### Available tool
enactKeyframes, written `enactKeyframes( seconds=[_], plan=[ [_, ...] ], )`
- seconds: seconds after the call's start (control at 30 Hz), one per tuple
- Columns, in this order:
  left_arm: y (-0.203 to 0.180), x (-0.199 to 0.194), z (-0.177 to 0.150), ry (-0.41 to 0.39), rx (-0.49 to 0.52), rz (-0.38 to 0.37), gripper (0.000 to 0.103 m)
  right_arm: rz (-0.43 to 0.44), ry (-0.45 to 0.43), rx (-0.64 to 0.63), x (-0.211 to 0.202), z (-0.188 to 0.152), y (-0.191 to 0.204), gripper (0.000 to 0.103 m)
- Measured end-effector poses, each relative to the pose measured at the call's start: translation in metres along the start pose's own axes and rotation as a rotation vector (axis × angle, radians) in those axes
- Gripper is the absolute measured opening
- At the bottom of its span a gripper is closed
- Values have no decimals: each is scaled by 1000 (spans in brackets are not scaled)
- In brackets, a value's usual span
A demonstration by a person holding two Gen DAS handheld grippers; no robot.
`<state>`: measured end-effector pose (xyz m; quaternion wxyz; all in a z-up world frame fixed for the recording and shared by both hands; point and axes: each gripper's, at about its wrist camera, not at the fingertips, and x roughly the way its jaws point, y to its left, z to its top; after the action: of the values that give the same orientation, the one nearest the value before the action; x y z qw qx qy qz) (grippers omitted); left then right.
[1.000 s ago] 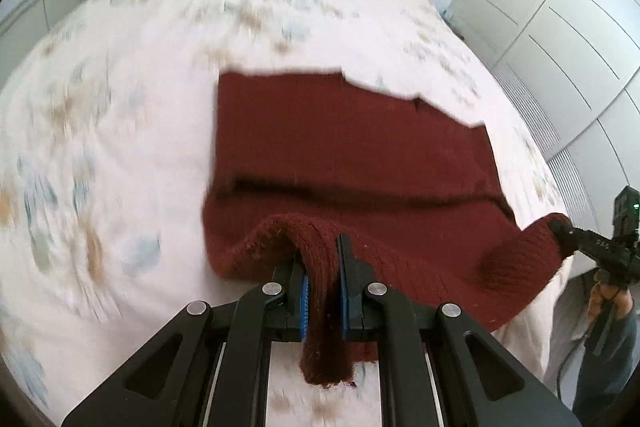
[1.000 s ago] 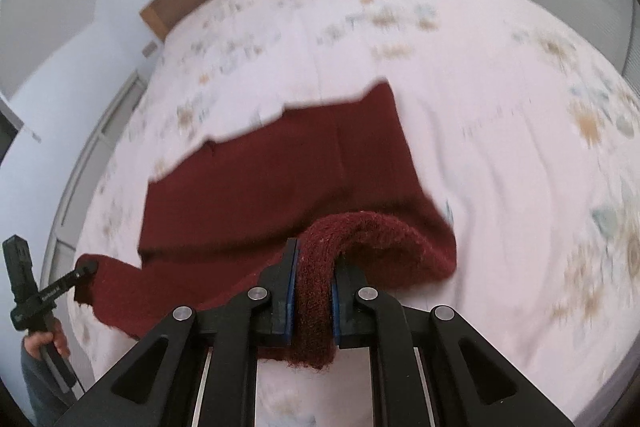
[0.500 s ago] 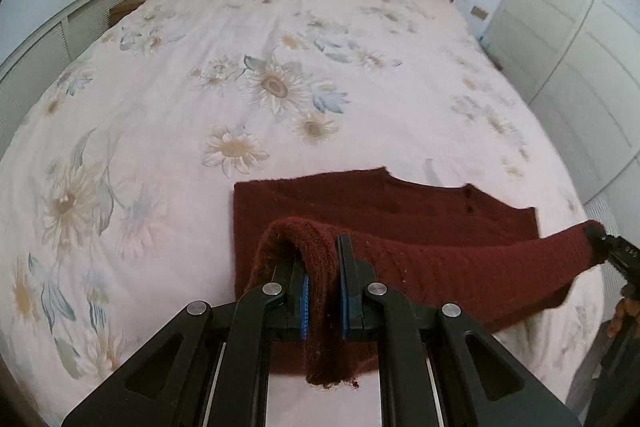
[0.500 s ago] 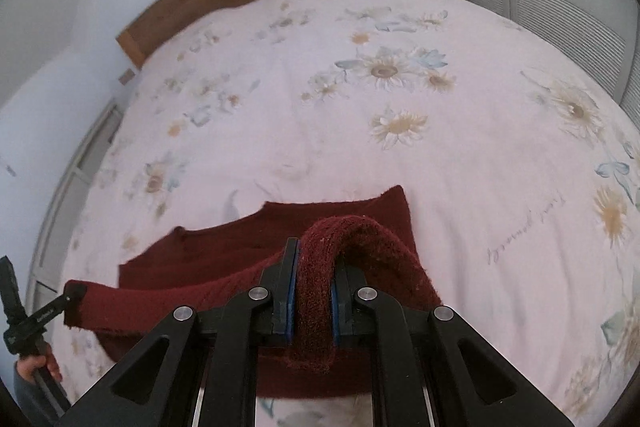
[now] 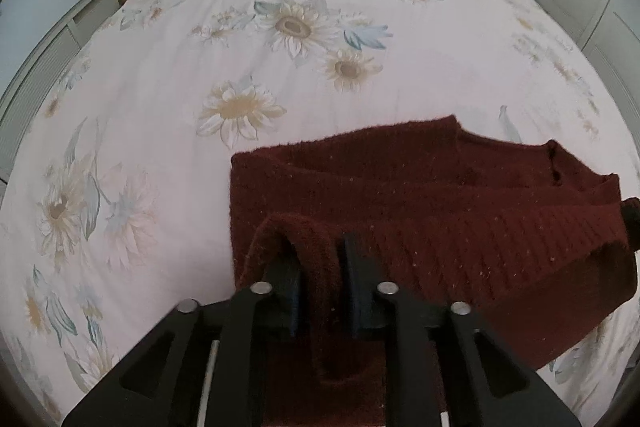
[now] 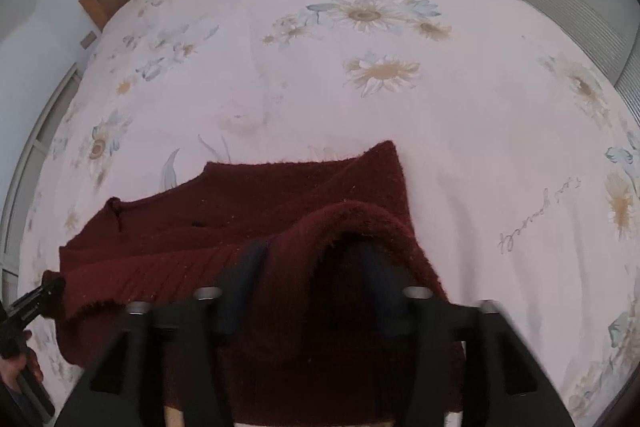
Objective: Fold small clothes
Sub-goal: 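Lay the hem over the collar with both grippers and release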
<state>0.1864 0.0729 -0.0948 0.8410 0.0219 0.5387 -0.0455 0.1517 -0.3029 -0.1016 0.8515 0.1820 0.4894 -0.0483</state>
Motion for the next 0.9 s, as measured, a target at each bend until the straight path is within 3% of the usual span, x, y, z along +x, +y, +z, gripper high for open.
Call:
enactKeyframes(
  seconds=[0.07,0.13,0.2,0.3,0.4,0.6,0.77,0.9],
  plan=[
    [1,-3,1,-5,-9,-14,35,1,-24,-13,-10,0,2,75],
    [-1,-13,2,-26,-17,-4,68,-2,-46,-35,-20,-1,6,81],
    [-3,-26,3,-58,-24,-22,75,1,-64,-59,-28,-3,13,82],
    [-6,-40,6,-70,-33,-83,77,0,-100,-126,-40,-12,32,89],
    [-19,-51,4,-96,-5,-97,99,2,-114,-192,-43,-23,52,103],
    [-53,-53,-12,-104,71,-173,102,-17,-117,-359,-28,-63,97,103],
    [-75,-39,-36,-129,122,-162,102,-32,-70,-404,-3,-95,110,103],
    [-84,-17,-54,-97,149,-144,102,-72,-30,-416,20,-111,103,103]
  ],
)
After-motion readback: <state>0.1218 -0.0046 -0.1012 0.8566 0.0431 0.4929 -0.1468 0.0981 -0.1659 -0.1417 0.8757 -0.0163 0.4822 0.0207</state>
